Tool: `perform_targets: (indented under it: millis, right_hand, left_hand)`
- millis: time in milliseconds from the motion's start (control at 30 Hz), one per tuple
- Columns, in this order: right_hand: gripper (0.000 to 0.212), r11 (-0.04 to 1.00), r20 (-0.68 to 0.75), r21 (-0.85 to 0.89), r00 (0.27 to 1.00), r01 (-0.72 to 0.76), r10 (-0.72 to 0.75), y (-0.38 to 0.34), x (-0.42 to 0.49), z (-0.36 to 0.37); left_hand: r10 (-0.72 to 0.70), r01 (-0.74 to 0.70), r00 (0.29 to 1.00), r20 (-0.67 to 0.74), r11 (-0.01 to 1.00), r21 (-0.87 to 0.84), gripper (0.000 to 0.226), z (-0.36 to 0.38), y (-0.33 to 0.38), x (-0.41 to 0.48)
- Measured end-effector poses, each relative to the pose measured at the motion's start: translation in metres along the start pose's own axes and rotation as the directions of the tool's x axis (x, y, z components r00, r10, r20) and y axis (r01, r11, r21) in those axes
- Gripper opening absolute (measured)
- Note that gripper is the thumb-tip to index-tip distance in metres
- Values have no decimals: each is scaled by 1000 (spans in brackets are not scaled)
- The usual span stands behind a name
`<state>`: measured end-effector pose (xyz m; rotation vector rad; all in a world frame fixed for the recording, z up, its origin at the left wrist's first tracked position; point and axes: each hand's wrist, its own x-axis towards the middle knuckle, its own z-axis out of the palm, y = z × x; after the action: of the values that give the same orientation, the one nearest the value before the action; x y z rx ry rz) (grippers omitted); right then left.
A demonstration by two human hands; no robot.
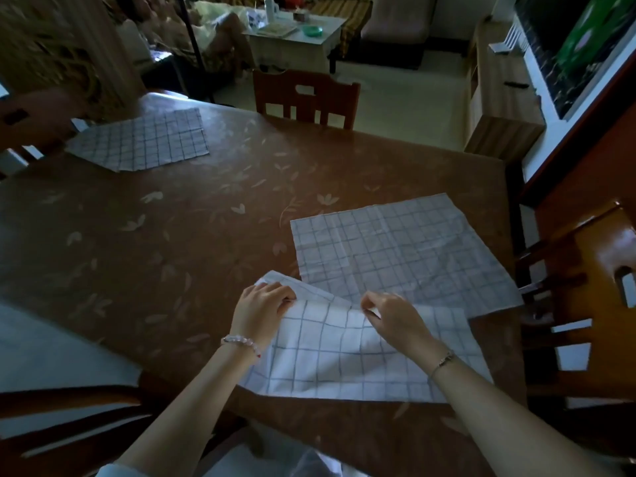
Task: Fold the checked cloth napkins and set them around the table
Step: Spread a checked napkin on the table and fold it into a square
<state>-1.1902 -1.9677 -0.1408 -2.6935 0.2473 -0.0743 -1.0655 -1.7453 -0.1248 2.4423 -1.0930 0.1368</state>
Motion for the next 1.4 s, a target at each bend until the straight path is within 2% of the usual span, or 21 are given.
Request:
perform_targets:
  millis: [133,300,400,500,600,733,867,1033,1133,1267,1400]
  right_hand:
    - [8,996,-131,32,989,77,-73,-11,-25,5]
    - [12,997,-144,50,989,54,-47,-22,-38,19]
    - [20,997,-47,79,999,-24,28,-25,-37,30]
    - [31,984,114,110,985,-143,131,-24,-35,38]
    - [31,952,91,136,961,-273,262,-18,-31,37]
    - [34,914,-1,3,914,-406,406,-8,-22,35]
    - [41,872,6,-77,875,-483,485,0,-15,39]
    - [44,816,28,-144,822,-559,568,11,-11,44]
    - [34,791,18,-123,795,-600,606,15,-14,47]
    - [20,783,24,-152,789,-604,614,19,-13,44]
    - [17,795,30,-165,803,-584,595,24,-11,40]
  left_hand:
    - [-6,6,1000,-2,988,155,11,-9,-5,-18]
    - [-38,36,999,3,973,227,14,-4,-11,-36]
    - [-80,62,994,68,972,227,20,5,-21,-42]
    - [-111,43,950,291,972,231,28,7,-34,-40]
    - [-117,30,866,486,982,184,34,4,-46,-31]
    - [-130,100,880,457,991,90,34,3,-62,-14]
    - [-141,106,885,443,989,104,43,14,-81,14]
    - [-128,39,805,579,986,165,67,32,-90,47]
    - [-122,2,777,617,981,192,62,40,-91,59]
    - [-147,9,813,564,971,240,45,47,-91,63]
    - [-150,13,839,522,966,258,19,47,-90,65]
